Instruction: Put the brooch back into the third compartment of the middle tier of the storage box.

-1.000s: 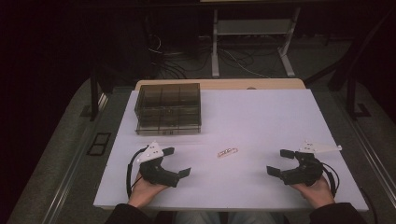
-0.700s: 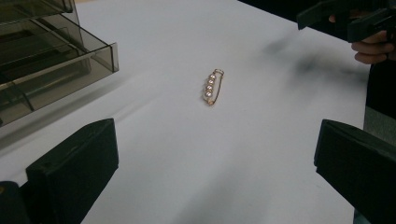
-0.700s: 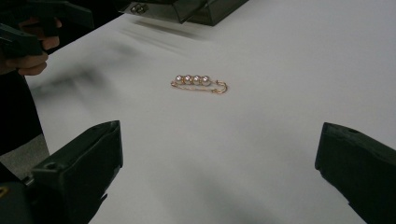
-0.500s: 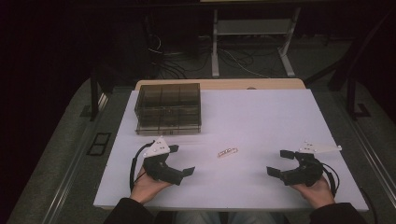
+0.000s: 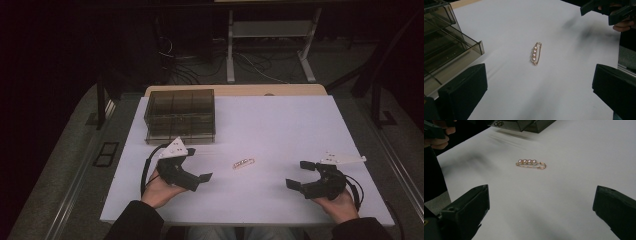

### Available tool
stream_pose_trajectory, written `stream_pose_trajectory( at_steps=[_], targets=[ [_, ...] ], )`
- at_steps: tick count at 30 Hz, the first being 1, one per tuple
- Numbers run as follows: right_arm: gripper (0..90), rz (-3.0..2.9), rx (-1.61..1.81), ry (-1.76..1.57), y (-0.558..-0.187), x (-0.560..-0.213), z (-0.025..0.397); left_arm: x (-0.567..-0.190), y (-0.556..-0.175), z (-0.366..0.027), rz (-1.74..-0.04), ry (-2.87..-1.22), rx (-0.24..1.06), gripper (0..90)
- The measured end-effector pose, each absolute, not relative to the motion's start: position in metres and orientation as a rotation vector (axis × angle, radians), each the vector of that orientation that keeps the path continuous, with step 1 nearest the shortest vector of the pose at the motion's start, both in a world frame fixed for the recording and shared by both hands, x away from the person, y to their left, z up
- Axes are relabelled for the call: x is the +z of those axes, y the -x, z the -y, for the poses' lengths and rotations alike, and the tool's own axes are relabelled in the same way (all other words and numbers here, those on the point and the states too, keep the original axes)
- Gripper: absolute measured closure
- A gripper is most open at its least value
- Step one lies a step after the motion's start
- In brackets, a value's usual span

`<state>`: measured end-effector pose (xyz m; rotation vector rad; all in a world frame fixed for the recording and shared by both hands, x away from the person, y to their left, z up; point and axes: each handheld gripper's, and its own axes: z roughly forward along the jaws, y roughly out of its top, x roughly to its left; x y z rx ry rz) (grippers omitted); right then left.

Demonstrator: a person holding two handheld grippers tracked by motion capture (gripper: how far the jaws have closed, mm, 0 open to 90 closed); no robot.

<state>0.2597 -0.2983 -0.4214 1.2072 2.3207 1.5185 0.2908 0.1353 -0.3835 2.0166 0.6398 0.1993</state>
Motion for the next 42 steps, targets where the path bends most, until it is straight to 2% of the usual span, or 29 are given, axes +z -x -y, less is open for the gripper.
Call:
stream_pose_trajectory(
  at_steps=[42],
  targets=[
    [0.4,-2.331,1.515,-1.192,-0.259,-0.422,0.3,-0.358,-0.341,-0.081,-0.532,-2.121,0.149,0.0]
  ],
)
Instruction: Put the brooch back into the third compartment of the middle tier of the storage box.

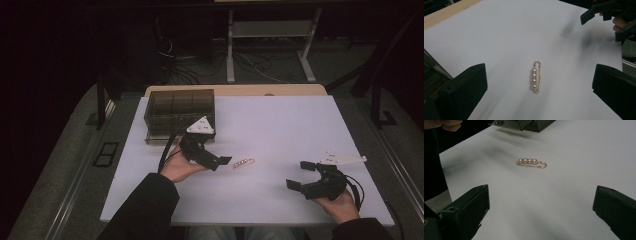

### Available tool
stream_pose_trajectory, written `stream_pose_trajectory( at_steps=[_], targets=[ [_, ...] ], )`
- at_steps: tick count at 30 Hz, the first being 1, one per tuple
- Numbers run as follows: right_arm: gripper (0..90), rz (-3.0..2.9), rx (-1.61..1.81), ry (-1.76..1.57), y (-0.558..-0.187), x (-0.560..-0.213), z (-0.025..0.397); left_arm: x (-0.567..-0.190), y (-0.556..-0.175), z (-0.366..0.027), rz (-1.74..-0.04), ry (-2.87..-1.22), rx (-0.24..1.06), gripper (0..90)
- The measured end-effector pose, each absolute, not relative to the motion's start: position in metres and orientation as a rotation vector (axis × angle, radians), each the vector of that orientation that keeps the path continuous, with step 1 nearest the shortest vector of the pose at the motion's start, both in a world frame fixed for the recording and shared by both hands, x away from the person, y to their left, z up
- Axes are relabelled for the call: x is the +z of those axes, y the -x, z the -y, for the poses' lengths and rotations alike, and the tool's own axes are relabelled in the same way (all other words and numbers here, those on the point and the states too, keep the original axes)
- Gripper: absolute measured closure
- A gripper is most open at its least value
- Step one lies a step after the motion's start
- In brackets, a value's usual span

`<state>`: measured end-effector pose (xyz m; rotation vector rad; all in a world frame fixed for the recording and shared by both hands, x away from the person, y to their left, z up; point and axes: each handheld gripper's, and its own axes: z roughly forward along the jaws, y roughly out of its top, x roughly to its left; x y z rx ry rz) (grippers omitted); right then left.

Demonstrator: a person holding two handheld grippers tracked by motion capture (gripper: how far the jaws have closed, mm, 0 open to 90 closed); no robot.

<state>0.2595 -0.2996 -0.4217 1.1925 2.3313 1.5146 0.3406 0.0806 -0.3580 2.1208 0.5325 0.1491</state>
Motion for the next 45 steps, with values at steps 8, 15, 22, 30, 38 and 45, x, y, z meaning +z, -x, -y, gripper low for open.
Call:
stream_pose_trajectory(
  at_steps=[8,15,22,30,38,45],
  targets=[
    [0.4,-2.339,1.511,-1.201,-0.259,-0.422,0.3,-0.359,-0.349,-0.068,-0.523,-2.131,0.131,0.0],
    [0.4,-2.333,1.514,-1.201,-0.259,-0.422,0.3,-0.364,-0.353,-0.057,-0.509,-2.146,0.117,0.0],
    [0.4,-2.327,1.515,-1.197,-0.26,-0.422,0.302,-0.369,-0.355,-0.047,-0.492,-2.162,0.101,0.0],
    [0.4,-2.334,1.515,-1.201,-0.26,-0.422,0.301,-0.373,-0.358,-0.039,-0.48,-2.187,0.095,0.0],
    [0.4,-2.338,1.514,-1.198,-0.259,-0.422,0.301,-0.383,-0.361,-0.03,-0.476,-2.22,0.07,0.0],
    [0.4,-2.337,1.514,-1.188,-0.26,-0.422,0.301,-0.392,-0.363,-0.021,-0.47,-2.265,0.042,0.0]
  ],
)
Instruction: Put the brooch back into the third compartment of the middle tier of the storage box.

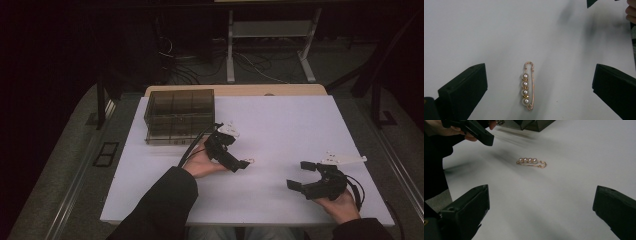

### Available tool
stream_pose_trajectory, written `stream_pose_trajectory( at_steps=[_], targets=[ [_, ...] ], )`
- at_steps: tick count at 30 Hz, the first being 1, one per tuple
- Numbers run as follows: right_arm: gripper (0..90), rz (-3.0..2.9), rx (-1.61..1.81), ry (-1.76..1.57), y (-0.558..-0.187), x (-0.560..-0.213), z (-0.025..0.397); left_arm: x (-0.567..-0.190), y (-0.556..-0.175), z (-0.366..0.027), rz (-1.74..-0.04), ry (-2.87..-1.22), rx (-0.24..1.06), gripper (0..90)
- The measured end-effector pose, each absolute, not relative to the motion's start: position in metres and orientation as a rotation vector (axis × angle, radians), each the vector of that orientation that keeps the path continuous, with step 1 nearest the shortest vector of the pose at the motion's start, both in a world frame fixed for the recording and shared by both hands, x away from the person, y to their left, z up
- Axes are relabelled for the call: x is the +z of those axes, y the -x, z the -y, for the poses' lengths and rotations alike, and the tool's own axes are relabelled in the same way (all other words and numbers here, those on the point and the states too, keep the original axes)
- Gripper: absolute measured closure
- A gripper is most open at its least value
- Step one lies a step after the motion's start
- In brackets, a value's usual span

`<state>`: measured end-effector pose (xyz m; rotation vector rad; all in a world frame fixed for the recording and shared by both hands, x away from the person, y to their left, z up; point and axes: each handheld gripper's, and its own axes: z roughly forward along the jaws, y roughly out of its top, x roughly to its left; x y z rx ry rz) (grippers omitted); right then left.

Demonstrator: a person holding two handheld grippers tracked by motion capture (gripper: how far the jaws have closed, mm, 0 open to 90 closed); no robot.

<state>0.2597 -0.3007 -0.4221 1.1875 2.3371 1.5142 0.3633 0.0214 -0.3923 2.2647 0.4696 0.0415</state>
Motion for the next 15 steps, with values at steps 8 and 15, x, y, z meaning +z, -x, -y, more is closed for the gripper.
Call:
stream_pose_trajectory(
  at_steps=[8,15],
  targets=[
    [0.4,-2.34,1.514,-1.188,-0.259,-0.422,0.3,-0.4,-0.365,-0.014,-0.469,-2.302,0.02,0.0],
    [0.4,-2.346,1.512,-1.185,-0.259,-0.422,0.3,-0.407,-0.367,-0.009,-0.457,-2.34,0.001,0.0]
  ],
)
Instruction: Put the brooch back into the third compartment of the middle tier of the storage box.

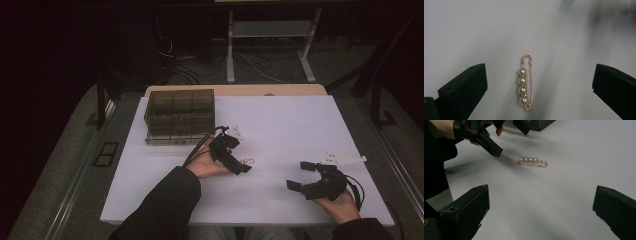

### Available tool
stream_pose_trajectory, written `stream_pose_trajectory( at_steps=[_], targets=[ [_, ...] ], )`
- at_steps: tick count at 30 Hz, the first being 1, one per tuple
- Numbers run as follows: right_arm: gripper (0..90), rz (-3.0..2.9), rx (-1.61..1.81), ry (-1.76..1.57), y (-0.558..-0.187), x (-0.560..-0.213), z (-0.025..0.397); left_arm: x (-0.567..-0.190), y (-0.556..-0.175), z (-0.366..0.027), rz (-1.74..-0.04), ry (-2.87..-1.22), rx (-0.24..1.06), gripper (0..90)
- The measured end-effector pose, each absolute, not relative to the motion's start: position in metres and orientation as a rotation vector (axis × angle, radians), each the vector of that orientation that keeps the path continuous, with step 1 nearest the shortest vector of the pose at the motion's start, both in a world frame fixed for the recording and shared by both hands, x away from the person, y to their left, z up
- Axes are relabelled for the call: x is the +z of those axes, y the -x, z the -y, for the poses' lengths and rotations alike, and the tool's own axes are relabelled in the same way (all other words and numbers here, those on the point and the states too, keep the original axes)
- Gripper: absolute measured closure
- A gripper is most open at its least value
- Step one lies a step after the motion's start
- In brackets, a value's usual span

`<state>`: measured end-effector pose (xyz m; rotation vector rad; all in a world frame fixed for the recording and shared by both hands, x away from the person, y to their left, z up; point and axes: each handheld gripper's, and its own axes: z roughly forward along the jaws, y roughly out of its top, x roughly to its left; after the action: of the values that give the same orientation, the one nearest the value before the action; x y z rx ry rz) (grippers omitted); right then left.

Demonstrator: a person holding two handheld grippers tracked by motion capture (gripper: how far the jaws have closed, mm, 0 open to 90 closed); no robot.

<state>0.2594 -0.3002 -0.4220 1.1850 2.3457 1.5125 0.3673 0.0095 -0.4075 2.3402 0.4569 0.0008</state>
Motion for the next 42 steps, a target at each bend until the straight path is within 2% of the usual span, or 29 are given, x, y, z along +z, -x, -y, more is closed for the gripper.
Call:
stream_pose_trajectory(
  at_steps=[9,13,31,42],
  targets=[
    [0.4,-2.355,1.508,-1.184,-0.259,-0.422,0.3,-0.416,-0.373,-0.007,-0.461,-2.393,-0.035,0.0],
    [0.4,-2.364,1.507,-1.177,-0.26,-0.423,0.299,-0.418,-0.375,-0.008,-0.46,-2.411,-0.038,3.5],
    [0.4,-2.371,1.506,-1.171,-0.26,-0.423,0.299,-0.428,-0.378,-0.004,-0.518,-2.435,-0.089,28.8],
    [0.4,-2.383,1.504,-1.164,-0.26,-0.423,0.297,-0.43,-0.379,-0.002,-0.457,-2.484,-0.029,45.6]
  ],
)
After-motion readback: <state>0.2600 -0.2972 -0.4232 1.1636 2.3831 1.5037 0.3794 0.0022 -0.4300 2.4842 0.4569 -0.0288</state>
